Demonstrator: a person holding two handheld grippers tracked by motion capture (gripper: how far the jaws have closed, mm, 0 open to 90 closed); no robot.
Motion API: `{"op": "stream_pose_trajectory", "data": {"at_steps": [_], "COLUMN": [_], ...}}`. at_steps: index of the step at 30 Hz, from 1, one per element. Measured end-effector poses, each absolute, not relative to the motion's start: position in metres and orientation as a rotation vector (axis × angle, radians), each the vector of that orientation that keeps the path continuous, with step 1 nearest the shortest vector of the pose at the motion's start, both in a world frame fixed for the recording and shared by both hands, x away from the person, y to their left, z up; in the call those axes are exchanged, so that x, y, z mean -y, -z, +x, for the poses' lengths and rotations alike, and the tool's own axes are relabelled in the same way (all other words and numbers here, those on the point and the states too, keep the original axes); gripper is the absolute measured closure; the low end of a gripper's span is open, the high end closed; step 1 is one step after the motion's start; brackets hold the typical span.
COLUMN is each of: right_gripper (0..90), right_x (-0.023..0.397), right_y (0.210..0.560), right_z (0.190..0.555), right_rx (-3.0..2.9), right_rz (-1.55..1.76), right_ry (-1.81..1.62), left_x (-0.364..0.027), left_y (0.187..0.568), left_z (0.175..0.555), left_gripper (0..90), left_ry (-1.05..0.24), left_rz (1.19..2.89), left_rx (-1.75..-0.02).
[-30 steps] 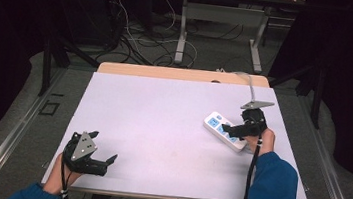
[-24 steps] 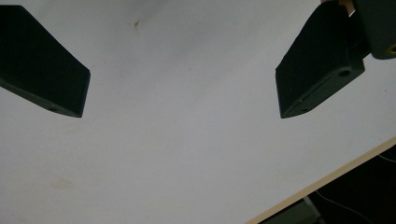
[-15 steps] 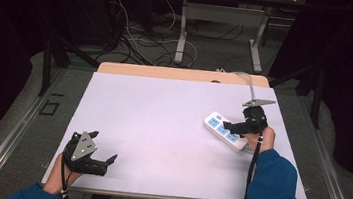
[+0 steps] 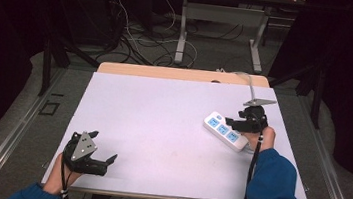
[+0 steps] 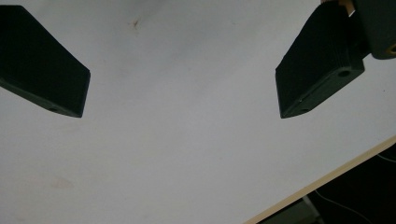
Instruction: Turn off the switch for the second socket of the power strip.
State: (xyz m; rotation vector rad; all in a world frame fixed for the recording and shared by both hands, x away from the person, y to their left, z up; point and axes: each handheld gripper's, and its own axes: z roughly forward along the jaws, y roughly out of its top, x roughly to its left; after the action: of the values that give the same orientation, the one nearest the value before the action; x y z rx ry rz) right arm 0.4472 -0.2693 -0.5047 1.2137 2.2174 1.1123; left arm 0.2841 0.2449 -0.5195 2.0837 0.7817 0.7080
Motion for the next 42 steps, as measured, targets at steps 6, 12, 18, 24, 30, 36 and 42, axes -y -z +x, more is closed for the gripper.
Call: {"op": "stream_pose_trajectory", "data": {"at_steps": [6,12,18,24,30,36,42], "right_gripper": [68.9,89.3,90.0,90.0,90.0,90.0,90.0], "right_x": [0.269,0.266,0.265,0.259,0.257,0.253,0.252], "right_y": [0.505,0.507,0.509,0.512,0.515,0.518,0.521], "right_z": [0.446,0.447,0.448,0.449,0.450,0.450,0.451], "right_rx": [-2.209,-2.195,-2.194,-2.210,-2.221,-2.229,-2.233], "right_rz": [1.236,1.249,1.248,1.244,1.232,1.218,1.212], "right_ry": [-1.112,-1.103,-1.089,-1.048,-1.021,-0.986,-0.963], "left_x": [-0.245,-0.245,-0.245,-0.245,-0.245,-0.245,-0.245], "left_y": [0.520,0.520,0.520,0.520,0.519,0.520,0.520], "left_z": [0.284,0.284,0.284,0.284,0.284,0.284,0.284], "left_gripper": [3.2,3.2,3.2,3.2,3.2,3.2,3.2], "left_ry": [-0.707,-0.708,-0.710,-0.709,-0.711,-0.709,-0.709], "left_rz": [2.082,2.082,2.083,2.083,2.082,2.085,2.087], "left_rx": [-0.781,-0.781,-0.782,-0.782,-0.780,-0.782,-0.782]}}
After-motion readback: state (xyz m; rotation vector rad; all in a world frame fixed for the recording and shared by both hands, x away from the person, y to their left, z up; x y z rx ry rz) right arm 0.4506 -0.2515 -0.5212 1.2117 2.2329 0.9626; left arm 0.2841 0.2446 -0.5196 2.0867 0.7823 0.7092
